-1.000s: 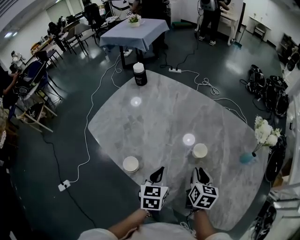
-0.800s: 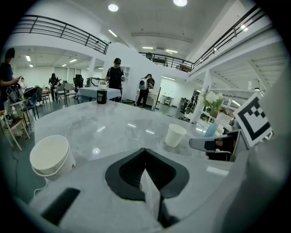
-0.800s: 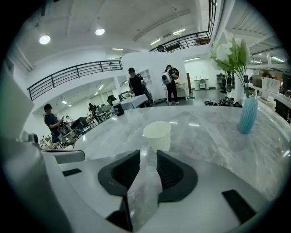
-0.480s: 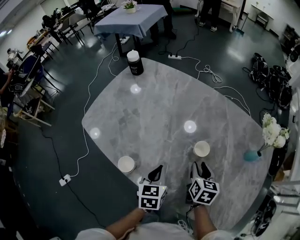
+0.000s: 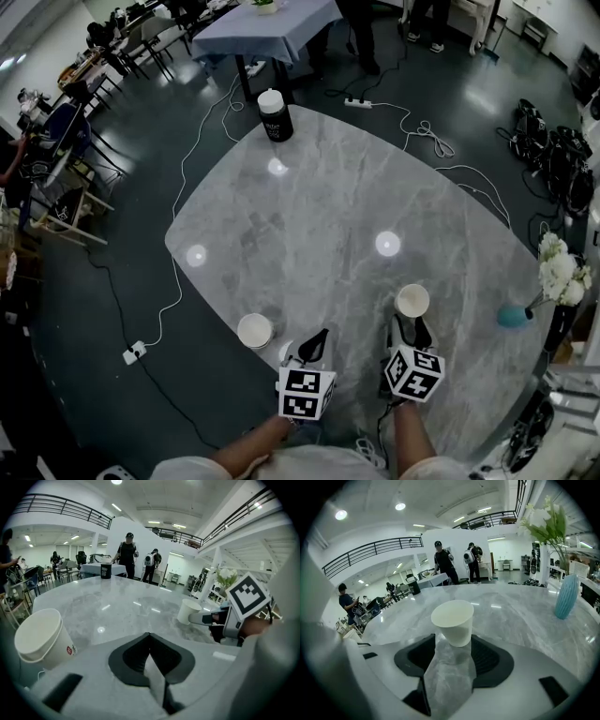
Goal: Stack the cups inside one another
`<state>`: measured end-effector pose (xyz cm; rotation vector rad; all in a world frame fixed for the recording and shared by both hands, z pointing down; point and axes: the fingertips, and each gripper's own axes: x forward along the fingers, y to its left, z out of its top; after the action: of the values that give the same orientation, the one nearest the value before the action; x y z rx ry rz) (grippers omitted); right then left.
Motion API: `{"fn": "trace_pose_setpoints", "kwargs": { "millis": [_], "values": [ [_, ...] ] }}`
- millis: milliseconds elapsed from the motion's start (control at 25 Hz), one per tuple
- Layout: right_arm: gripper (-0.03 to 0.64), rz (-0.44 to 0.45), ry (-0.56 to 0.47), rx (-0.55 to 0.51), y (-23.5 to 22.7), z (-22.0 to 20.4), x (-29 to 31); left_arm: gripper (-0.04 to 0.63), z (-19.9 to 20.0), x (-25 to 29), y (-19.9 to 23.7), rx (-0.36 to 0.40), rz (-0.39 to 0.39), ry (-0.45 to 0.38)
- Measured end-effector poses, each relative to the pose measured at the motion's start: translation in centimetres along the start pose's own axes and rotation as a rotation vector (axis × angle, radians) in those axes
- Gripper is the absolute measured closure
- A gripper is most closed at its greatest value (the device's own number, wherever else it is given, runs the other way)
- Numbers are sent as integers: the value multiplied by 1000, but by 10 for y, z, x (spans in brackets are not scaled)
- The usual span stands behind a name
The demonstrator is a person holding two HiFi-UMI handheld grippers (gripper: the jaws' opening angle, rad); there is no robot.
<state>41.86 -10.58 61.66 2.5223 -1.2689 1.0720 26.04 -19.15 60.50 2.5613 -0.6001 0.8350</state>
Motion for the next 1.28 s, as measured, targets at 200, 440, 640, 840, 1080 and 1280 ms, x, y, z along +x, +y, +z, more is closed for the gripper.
{"fn": "trace_pose_setpoints", "kwargs": {
  "millis": [200,440,640,840,1080,1280],
  "values": [
    [407,1,7,-2,-2,0,9,600,-5,3,0,11,1,15],
    [403,-1,-7,-4,-2,5,16,600,-12,3,-3,26,-7,38],
    [403,-22,-13,0,-3,8,19,600,-13,1,-3,29,-9,43],
    [403,-35,-16,-10,-4,8,19,600,-13,-1,-1,26,-3,42],
    [403,-37,-22,-10,-5,9,16,600,-12,-4,0,14,3,32],
    [403,-33,-34,-16,-3,12,9,600,-11,-7,-1,11,2,21]
  ]
}}
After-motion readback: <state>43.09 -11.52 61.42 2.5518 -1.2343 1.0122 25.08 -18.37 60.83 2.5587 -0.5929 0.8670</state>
